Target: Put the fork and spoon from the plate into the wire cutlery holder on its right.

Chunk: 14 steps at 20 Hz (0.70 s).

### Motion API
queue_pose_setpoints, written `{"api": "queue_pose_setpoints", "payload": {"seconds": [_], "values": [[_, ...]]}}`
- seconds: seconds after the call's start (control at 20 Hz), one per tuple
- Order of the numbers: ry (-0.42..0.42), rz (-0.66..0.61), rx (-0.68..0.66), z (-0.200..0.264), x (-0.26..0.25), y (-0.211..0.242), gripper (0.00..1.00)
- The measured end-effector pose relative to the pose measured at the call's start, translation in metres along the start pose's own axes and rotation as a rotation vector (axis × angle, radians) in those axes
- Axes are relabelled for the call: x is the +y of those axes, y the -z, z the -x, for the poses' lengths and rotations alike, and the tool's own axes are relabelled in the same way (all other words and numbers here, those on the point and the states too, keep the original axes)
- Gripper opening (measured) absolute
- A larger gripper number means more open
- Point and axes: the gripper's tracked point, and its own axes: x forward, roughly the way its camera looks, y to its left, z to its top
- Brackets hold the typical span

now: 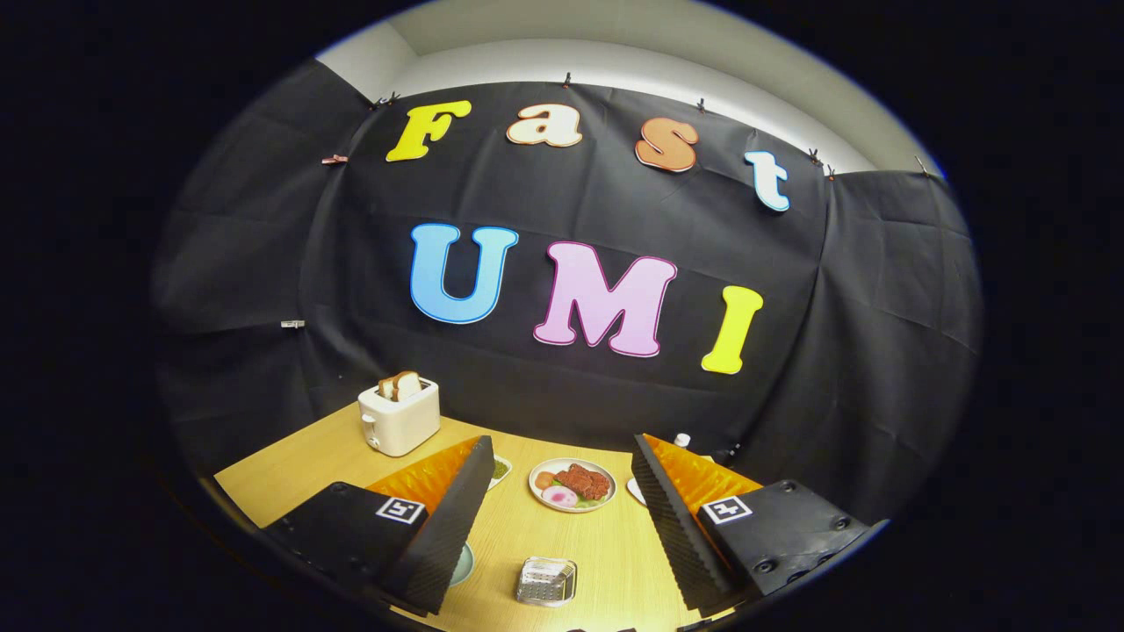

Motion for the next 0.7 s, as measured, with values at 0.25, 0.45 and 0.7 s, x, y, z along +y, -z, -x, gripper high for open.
{"api": "queue_pose_setpoints", "payload": {"seconds": [0.25,0.45,0.7], "values": [[-0.048,-0.021,0.039,-0.003,0.025,0.011,0.98],[-0.160,-0.036,0.230,-0.002,0.079,0.073,0.98],[-0.231,-0.075,0.510,0.002,0.145,0.175,0.98]]}}
